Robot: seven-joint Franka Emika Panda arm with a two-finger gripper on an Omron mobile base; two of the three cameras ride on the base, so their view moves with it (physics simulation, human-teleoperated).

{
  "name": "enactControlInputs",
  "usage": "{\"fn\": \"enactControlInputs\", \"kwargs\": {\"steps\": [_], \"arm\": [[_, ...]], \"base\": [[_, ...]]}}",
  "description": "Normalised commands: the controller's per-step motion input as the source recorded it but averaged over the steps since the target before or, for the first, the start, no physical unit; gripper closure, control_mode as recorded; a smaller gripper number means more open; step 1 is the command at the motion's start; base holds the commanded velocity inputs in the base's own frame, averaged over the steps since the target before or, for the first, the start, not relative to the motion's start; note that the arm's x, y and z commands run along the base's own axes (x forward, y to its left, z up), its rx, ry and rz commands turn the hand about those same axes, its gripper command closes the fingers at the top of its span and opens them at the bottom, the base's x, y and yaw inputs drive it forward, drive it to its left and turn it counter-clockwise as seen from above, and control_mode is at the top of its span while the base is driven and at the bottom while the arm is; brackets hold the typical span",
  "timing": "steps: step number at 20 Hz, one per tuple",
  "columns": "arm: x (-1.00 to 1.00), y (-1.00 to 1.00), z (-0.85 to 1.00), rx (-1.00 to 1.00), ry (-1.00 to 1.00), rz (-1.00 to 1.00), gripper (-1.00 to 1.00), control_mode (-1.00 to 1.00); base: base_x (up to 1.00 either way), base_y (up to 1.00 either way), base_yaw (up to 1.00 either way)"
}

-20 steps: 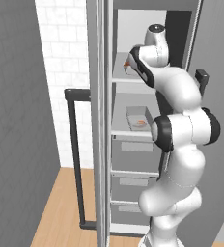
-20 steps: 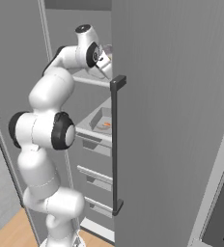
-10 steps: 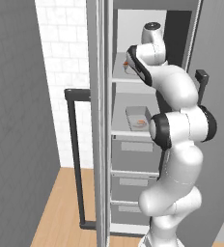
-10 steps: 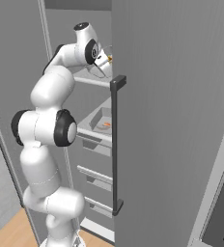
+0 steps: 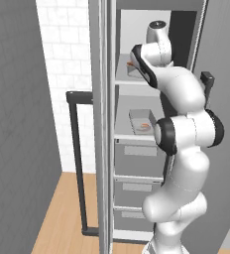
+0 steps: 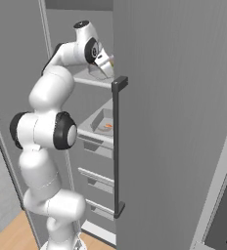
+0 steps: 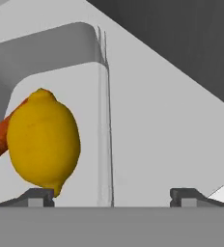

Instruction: Take the meat container that has the shrimp and place it on the second highest rack of the freezer. Then take the vegetable container that has the carrot and lemon and place it on the highest rack of the freezer.

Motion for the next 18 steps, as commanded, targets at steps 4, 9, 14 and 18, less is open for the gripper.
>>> {"fn": "enactControlInputs", "kwargs": {"steps": [4, 9, 14, 18], "arm": [[-0.87, 0.03, 0.01, 0.00, -0.08, 0.07, -1.00, -1.00], [-0.34, 0.13, -0.07, 0.00, -0.09, 0.04, -1.00, -1.00], [-0.02, 0.17, -0.02, 0.00, -0.18, 0.00, -1.00, -1.00], [-0.67, 0.00, 0.20, 0.00, -0.19, 0.02, -1.00, -1.00]], "base": [[0.00, 0.00, 0.00], [0.00, 0.00, 0.00], [0.00, 0.00, 0.00], [0.00, 0.00, 0.00]]}}
